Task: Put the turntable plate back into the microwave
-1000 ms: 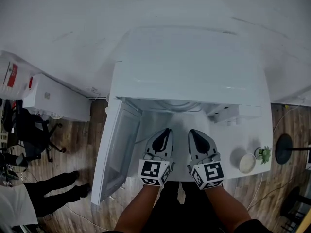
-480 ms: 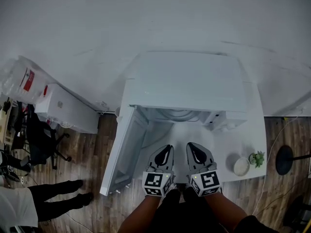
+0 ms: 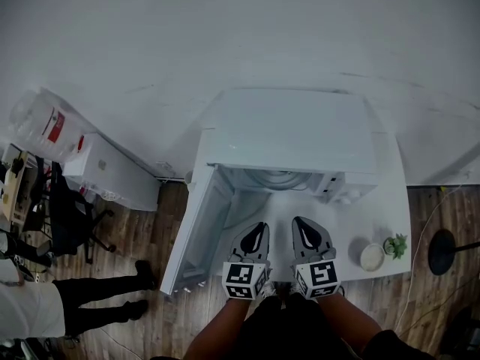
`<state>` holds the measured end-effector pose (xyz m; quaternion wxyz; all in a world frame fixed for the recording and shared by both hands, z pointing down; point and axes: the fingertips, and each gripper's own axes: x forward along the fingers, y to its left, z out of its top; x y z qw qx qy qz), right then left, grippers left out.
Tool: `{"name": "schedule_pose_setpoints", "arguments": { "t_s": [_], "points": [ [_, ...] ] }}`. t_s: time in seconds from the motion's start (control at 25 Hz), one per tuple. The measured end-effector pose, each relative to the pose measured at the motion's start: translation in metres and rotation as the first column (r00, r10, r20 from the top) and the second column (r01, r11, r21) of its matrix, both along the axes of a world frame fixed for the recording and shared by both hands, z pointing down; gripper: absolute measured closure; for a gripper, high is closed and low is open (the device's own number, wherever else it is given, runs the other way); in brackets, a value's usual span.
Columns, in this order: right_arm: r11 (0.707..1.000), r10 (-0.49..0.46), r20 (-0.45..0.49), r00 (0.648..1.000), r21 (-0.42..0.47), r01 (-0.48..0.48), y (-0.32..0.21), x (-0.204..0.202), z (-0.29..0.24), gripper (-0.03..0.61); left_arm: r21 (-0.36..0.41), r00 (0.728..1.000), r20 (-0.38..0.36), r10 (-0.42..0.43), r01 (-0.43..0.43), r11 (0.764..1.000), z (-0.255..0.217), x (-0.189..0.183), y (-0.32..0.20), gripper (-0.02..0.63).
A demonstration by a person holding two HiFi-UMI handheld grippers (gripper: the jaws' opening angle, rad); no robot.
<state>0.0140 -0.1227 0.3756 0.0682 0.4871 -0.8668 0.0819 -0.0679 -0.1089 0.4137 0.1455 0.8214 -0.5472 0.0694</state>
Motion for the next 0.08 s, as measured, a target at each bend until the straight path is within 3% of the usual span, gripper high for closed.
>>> {"name": "schedule_pose_setpoints", "arguments": {
  "t_s": [0.08],
  "points": [
    [1.000,0.009,-0.018,1.000,0.007,-0.008,-0.0017,0.0023,0.0013,0.561,0.005,1.000,0.004,-0.003,0.003,1.000,-0.0014,-0.0013,-0.0002,0.574]
  ]
}}
